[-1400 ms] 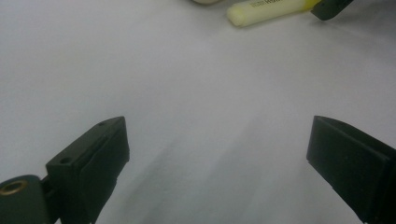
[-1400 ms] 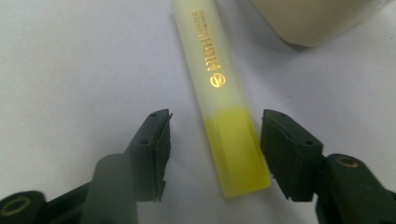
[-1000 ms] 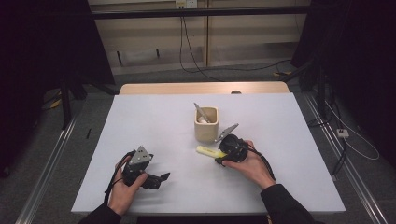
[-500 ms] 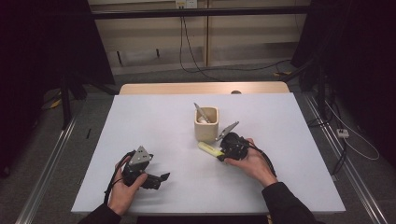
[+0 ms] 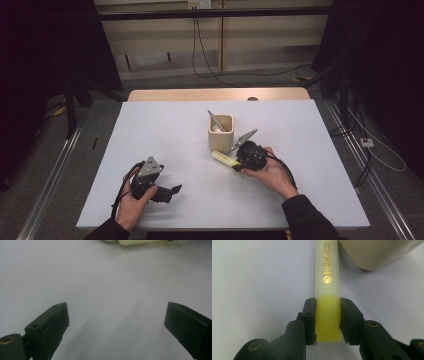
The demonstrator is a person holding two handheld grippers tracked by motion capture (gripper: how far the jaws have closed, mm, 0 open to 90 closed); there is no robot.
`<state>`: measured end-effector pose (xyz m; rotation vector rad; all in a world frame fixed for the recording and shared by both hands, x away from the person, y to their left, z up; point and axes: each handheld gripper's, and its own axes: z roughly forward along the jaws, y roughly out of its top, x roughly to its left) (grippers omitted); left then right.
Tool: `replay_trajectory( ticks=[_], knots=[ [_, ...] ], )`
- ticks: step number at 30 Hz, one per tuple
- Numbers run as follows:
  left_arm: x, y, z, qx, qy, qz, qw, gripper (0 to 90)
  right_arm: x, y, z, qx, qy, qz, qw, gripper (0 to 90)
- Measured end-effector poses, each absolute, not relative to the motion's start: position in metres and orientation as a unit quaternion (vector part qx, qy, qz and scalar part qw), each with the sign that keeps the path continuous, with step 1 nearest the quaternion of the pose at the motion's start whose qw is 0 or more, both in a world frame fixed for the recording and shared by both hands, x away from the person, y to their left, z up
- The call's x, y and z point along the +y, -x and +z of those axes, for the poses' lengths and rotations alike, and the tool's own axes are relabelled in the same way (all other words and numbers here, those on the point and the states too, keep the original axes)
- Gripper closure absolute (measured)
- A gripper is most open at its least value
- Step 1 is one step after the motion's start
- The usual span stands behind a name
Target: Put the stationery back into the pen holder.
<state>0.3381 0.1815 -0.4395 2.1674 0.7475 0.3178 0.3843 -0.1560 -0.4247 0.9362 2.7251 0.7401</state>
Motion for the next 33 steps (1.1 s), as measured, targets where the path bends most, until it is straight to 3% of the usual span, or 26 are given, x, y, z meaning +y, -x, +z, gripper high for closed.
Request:
replay_trajectory(
  ticks=[28,33],
  knots=[
    [0.164,-0.333,-0.428,0.236,-0.873,0.121,0.409,7.1,-0.152,-0.373,-0.414,0.904,-0.303,0.298,0.052,68.0],
    [0.153,-0.335,-0.425,0.220,-0.866,0.147,0.424,6.1,-0.146,-0.370,-0.410,0.905,-0.296,0.301,0.048,68.0]
  ],
)
